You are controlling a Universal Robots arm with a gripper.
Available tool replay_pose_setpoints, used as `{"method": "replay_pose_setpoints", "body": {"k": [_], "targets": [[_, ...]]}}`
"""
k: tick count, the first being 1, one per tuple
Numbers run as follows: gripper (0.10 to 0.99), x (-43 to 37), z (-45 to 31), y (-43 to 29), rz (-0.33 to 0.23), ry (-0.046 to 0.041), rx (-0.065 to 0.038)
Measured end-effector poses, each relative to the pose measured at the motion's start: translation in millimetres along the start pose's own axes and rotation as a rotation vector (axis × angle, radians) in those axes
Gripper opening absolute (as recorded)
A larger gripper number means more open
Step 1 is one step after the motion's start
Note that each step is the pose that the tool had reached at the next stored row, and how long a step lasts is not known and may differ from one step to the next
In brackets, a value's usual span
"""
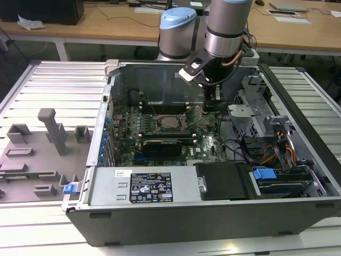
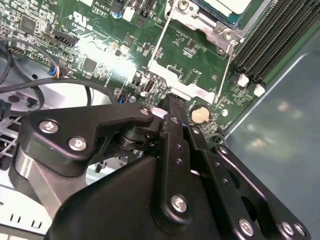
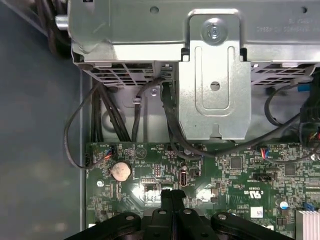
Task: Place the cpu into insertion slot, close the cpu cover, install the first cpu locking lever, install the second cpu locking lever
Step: 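Close the cpu cover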
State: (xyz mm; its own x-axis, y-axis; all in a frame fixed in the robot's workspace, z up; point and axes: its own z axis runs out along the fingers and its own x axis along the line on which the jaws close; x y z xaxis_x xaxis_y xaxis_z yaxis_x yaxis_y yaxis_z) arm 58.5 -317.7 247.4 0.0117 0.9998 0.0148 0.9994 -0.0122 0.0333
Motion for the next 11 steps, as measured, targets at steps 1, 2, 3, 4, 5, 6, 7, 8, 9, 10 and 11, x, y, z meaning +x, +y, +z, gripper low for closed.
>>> {"method": "replay_pose_setpoints", "body": {"k": [1,2,3,4,5,6,7,8,9,10,11], "targets": [[0.106,-0.1,3.3,0.1,0.0,-0.0001,0.0],[0.106,-0.1,3.5,0.1,0.0,-0.0003,0.0],[0.106,-0.1,3.5,0.1,0.0,-0.0003,0.0],[0.106,-0.1,3.7,0.1,0.0,-0.0002,0.002],[0.106,-0.1,3.9,0.4,0.0,0.0,0.013],[0.106,-0.1,3.9,0.7,0.0,-0.0001,0.029],[0.106,-0.1,4.0,1.1,0.001,-0.0002,0.046],[0.106,0.0,4.2,2.2,0.001,-0.0004,0.084],[0.106,0.0,4.3,2.7,0.001,-0.0006,0.107],[0.106,0.0,4.2,2.6,0.002,-0.0008,0.108],[0.106,0.0,4.2,2.6,0.002,-0.0009,0.109]]}}
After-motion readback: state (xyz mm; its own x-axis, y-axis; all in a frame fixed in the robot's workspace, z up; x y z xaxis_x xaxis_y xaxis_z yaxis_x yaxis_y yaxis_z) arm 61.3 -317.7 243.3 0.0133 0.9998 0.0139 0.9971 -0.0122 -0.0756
